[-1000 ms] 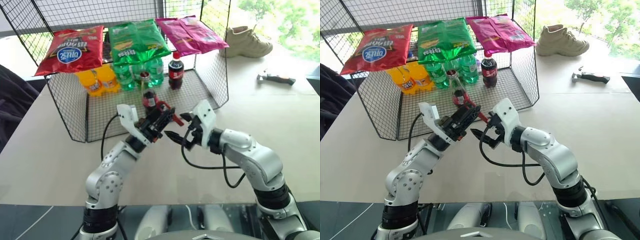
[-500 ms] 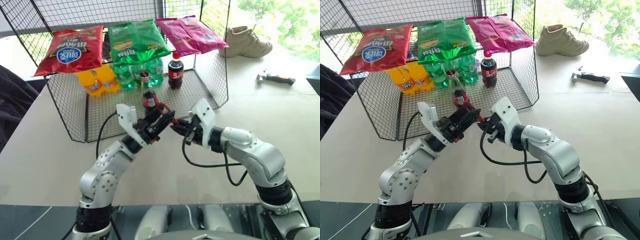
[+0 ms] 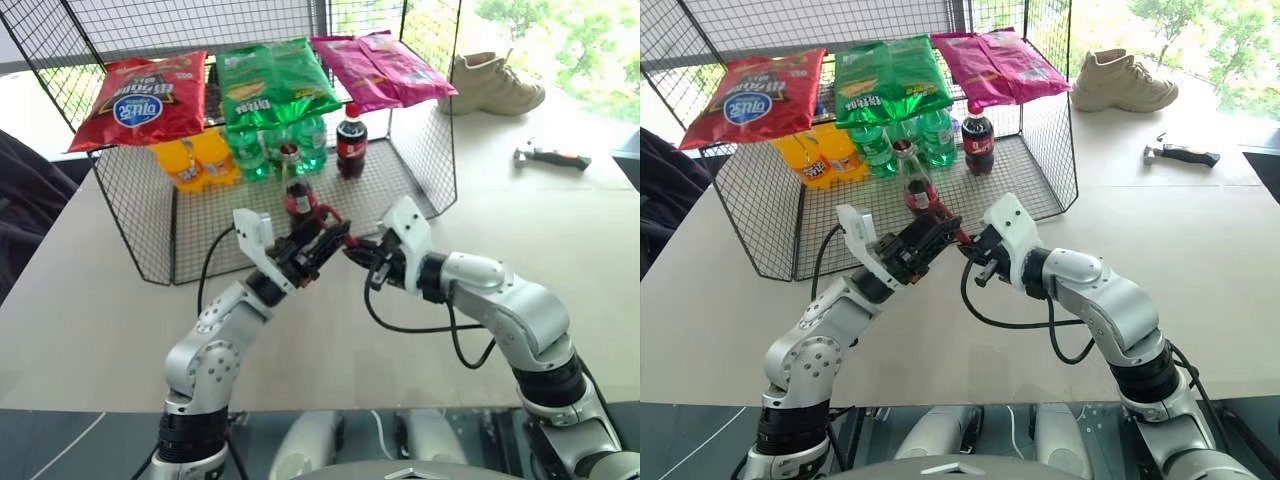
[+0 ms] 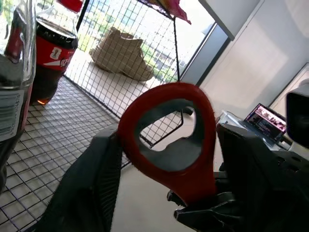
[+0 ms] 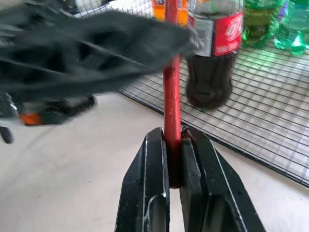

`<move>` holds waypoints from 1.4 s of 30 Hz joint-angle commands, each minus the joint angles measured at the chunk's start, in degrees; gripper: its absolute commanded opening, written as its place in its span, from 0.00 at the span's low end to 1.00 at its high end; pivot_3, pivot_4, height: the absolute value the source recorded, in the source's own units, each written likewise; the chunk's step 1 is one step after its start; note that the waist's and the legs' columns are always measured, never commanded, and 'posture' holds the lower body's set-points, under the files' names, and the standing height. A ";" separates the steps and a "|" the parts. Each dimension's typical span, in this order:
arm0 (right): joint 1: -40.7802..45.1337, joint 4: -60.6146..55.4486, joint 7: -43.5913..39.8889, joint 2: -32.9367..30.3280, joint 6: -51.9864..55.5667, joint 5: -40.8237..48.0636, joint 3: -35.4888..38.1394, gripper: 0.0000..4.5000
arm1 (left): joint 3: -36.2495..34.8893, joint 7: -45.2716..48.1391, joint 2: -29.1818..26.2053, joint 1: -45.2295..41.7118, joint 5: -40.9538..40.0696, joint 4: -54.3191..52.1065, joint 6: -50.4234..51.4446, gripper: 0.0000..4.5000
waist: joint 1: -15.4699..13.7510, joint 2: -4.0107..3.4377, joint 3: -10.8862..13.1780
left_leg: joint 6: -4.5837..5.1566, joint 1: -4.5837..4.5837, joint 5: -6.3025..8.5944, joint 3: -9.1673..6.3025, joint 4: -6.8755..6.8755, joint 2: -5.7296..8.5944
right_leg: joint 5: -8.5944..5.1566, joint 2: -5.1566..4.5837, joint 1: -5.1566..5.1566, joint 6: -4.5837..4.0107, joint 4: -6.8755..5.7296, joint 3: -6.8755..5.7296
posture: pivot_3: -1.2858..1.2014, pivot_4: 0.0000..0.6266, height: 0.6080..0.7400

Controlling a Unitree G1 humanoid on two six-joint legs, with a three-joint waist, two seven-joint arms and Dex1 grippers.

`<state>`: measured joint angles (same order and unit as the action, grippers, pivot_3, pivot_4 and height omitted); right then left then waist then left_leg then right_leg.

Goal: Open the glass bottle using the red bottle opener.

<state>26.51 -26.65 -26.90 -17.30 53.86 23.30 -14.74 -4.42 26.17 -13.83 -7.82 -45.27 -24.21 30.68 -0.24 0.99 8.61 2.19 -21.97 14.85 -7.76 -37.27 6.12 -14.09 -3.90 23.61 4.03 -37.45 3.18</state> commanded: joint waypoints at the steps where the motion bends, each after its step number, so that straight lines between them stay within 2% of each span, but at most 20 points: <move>1: -0.22 -0.66 0.13 -1.52 -1.64 -0.87 1.63 0.00 | -0.07 0.25 -0.09 -0.04 -0.06 -3.55 -1.49 0.98 | -0.03 0.00 0.00 | 0.00 0.00 0.00 0.00 0.00 0.00 | 0.00 0.00 0.00 0.00 0.01 0.00 | 0.52 0.24 0.94; 6: -2.02 2.36 2.19 -3.71 -4.55 -3.73 4.90 0.00 | 0.34 0.55 -0.97 0.85 3.99 -4.74 -4.84 0.98 | -0.24 0.00 0.00 | 0.00 -0.02 0.00 -0.01 0.04 0.00 | 0.00 -0.01 0.00 0.00 0.06 -0.01 | 0.52 0.24 0.94; 13: -2.47 6.30 7.91 -2.75 -9.57 -7.63 10.99 0.00 | 0.52 -3.51 -2.03 0.26 23.10 -2.20 -20.07 0.98 | -0.40 0.00 0.01 | -0.01 0.00 0.00 0.00 0.09 0.00 | 0.00 0.00 0.02 -0.01 0.08 0.00 | 0.52 0.24 0.94; 18: -2.13 7.11 9.54 -1.69 -11.36 -8.47 12.51 0.00 | -1.19 -5.45 -6.43 -3.43 33.61 4.35 -27.38 0.98 | -0.53 -0.01 0.01 | -0.01 -0.02 0.00 0.00 0.10 0.00 | 0.00 0.00 0.03 -0.01 0.09 -0.01 | 0.52 0.24 0.94; 25: -0.95 6.98 10.10 -0.21 -12.03 -9.40 11.76 0.00 | 0.74 -4.37 -6.97 -12.12 36.97 16.74 -30.92 0.98 | -0.47 -0.01 0.02 | -0.01 -0.07 -0.01 -0.05 0.09 0.01 | 0.01 0.00 0.05 0.00 0.12 -0.08 | 0.52 0.24 0.94; 35: -0.47 4.42 10.59 0.31 -14.96 -10.02 12.91 0.00 | 0.92 -0.45 -3.43 -21.89 34.19 32.36 -31.19 0.98 | -0.22 -0.01 0.02 | 0.00 -0.16 -0.01 -0.07 0.09 0.02 | 0.01 -0.01 0.11 0.00 0.15 -0.08 | 0.52 0.24 0.94; 42: 0.52 2.44 11.08 4.38 -20.27 -8.04 14.06 0.00 | 0.80 1.11 -2.14 -27.30 33.89 43.73 -33.05 0.98 | 0.27 -0.01 0.02 | 0.00 -0.17 -0.01 -0.08 0.07 0.02 | 0.01 0.01 0.13 0.00 0.07 -0.08 | 0.52 0.24 0.94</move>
<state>25.64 -20.59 -15.84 -13.51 35.73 14.21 -1.48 -2.92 26.39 -16.02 -33.13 -11.24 18.91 -0.13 0.03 0.98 8.63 2.19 -22.15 14.83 -7.84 -37.21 6.13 -14.07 -3.90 23.74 4.03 -37.38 3.10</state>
